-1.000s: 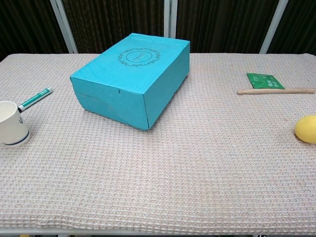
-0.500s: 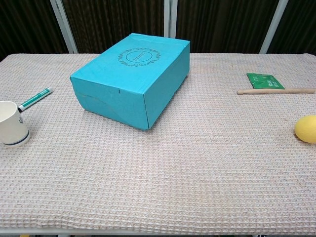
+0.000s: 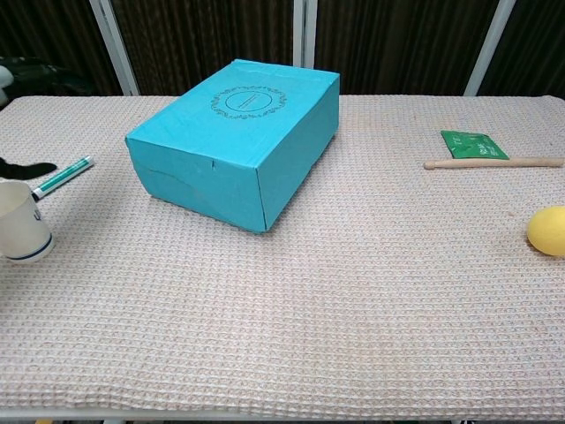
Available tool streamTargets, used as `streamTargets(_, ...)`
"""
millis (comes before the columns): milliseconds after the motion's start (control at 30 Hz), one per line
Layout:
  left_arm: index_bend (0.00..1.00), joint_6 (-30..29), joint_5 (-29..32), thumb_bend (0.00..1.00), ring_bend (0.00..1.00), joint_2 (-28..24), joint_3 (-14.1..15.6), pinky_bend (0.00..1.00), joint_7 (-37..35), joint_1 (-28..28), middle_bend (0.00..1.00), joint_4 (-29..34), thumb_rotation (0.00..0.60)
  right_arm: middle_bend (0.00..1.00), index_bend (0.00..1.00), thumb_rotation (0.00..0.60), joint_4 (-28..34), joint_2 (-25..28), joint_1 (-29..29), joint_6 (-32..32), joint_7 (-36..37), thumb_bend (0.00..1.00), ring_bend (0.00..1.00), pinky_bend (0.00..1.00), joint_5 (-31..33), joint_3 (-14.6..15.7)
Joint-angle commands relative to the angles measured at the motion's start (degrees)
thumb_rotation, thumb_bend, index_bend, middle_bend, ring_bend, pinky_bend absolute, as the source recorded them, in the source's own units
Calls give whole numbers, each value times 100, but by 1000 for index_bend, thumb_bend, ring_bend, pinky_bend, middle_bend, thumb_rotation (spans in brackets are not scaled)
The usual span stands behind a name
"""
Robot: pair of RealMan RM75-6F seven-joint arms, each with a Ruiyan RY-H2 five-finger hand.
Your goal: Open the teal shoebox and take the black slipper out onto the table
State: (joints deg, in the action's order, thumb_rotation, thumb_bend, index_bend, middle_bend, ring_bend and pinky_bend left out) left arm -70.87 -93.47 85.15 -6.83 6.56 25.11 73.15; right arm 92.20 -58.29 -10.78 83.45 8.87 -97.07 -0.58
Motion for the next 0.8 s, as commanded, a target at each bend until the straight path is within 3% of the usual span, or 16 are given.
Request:
streamTargets(33,79,74,-112,155,30,700,-51,123,67,383,45,-823,600,23,0,600,27,9,3,-13,-32,85,0,15,27,1)
streamTargets(167,55,-403,-458,137,24,1492,21,117,-386,637,32,-2114,600,23,0,600,69,13,2,-30,-81,85,0,15,54,1)
streamTargets(367,47,-472,-595,138,23,2226,232,108,-760,905,31,-3474,600,23,0,600,110,24,10,-45,-134,85,0,14,91,7)
streamTargets(800,42,-928,-504,132,22,3368,431,108,-1505,1072,31,-5414,600,22,0,600,193,56,23,-51,-215,84,0,15,164,-10)
